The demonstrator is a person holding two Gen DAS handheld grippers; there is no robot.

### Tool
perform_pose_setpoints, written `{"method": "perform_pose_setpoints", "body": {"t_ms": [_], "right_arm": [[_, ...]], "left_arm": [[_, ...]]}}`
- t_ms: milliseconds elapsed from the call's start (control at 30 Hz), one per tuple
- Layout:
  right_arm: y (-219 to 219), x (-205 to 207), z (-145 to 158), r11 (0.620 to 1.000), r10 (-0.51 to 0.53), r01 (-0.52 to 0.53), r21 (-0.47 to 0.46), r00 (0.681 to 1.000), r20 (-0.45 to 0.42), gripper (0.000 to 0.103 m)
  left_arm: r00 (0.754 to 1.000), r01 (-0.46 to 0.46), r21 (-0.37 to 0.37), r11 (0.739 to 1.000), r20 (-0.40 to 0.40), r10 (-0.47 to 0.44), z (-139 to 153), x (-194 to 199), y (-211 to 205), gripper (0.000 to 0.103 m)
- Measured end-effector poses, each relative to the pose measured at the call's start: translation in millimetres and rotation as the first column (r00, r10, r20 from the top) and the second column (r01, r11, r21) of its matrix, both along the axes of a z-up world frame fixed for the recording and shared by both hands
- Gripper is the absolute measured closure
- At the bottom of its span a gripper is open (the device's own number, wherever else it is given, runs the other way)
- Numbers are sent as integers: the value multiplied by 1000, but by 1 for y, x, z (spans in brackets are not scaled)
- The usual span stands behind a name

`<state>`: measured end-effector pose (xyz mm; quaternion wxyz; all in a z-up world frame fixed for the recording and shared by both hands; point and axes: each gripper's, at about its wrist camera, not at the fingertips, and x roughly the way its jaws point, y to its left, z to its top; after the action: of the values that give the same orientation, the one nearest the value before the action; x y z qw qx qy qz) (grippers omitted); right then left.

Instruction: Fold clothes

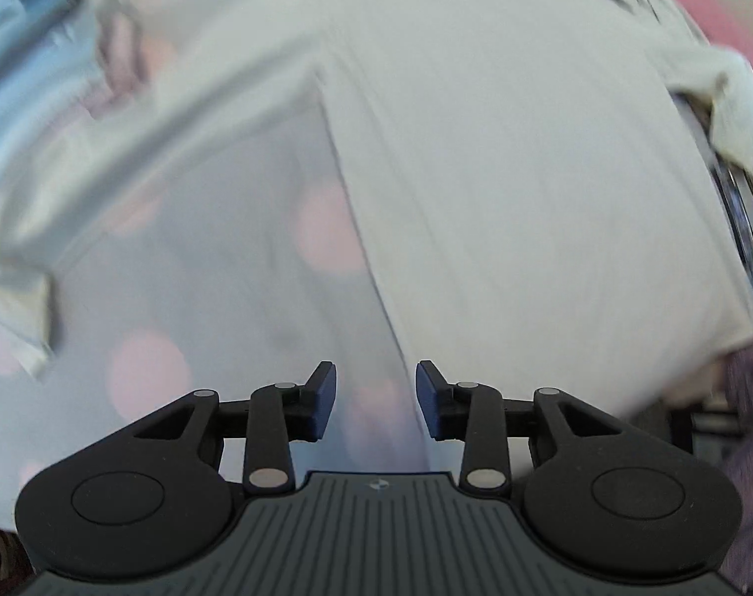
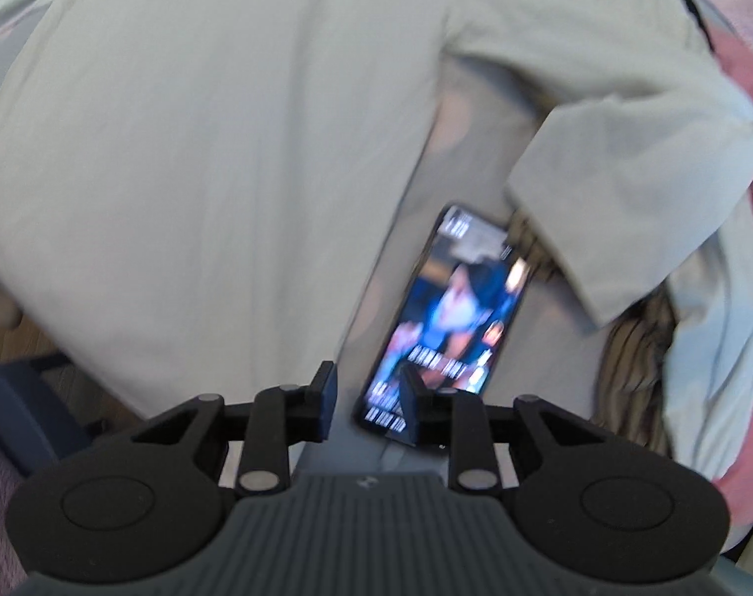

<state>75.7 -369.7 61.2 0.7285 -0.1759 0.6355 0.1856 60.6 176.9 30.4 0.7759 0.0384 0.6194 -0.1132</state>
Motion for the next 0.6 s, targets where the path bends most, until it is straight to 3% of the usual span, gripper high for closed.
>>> {"method": "perform_pose_setpoints", "body": {"t_ms": [100, 167, 267, 467, 600], "right_arm": [[1, 32, 10, 999, -37, 37, 2, 996, 82, 73], [-15, 54, -16, 998, -67, 66, 13, 988, 140, 73], [-17, 91, -23, 996, -93, 87, 35, 969, 230, 73], [-10, 165, -37, 989, -140, 112, 93, 911, 389, 73], [-1, 214, -56, 978, -187, 126, 164, 879, 438, 73]], "left_arm": [[993, -43, 0, 999, 108, 43, 21, 37, 12, 68], [983, -68, -1, 998, 169, 67, 25, 57, 14, 67], [966, -74, 12, 997, 250, 69, 30, 94, 20, 65], [935, -82, 59, 995, 350, 57, 13, 167, 16, 61], [926, -119, 89, 989, 370, 78, -16, 213, 21, 60]]}}
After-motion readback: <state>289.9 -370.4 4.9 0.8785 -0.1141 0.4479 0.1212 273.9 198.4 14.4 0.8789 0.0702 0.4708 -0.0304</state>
